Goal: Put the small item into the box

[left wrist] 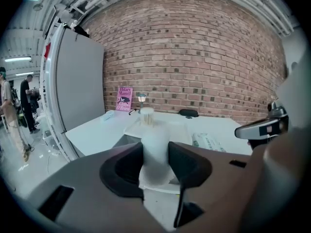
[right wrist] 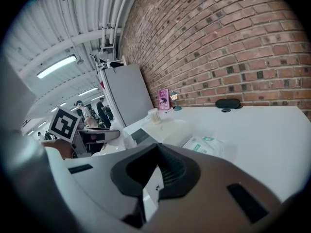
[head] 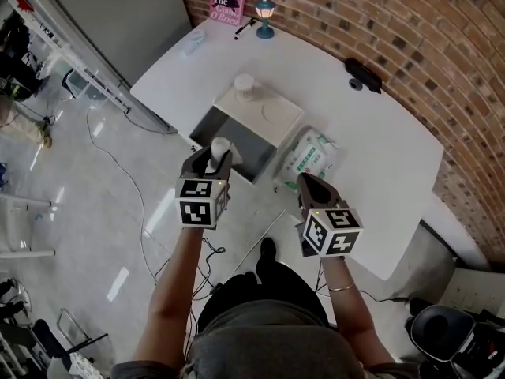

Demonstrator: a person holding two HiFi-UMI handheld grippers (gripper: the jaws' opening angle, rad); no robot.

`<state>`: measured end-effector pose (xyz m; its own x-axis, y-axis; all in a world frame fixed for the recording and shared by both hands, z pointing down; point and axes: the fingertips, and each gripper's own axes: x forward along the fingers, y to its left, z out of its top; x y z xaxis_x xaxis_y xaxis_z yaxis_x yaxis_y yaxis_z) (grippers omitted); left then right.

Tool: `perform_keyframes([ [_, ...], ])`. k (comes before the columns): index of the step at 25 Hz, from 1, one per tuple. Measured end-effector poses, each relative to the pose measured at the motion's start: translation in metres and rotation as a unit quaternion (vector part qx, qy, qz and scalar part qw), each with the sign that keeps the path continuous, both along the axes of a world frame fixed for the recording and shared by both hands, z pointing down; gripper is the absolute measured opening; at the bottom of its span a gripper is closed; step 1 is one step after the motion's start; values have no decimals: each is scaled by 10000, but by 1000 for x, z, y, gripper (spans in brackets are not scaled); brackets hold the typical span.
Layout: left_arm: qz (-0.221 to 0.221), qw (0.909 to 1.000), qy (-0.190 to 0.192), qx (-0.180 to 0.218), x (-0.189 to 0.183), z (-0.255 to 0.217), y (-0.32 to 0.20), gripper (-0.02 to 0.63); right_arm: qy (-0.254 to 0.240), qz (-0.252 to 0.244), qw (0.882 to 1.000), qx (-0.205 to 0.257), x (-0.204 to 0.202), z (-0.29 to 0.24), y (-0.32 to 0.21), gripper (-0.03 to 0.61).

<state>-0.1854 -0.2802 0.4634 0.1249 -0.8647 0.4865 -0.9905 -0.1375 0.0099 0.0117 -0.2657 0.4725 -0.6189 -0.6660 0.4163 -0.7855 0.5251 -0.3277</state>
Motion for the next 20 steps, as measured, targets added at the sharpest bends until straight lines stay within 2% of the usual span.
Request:
perform_keyframes([
  [12,657,9939,-712,-535,18,37,-29,172,9,97,9999,-34,1,2,-7,6],
  [20,1169,9792,-1347,-971,30,58,-35,172,17,127,9998,-130,3,9,1,6],
])
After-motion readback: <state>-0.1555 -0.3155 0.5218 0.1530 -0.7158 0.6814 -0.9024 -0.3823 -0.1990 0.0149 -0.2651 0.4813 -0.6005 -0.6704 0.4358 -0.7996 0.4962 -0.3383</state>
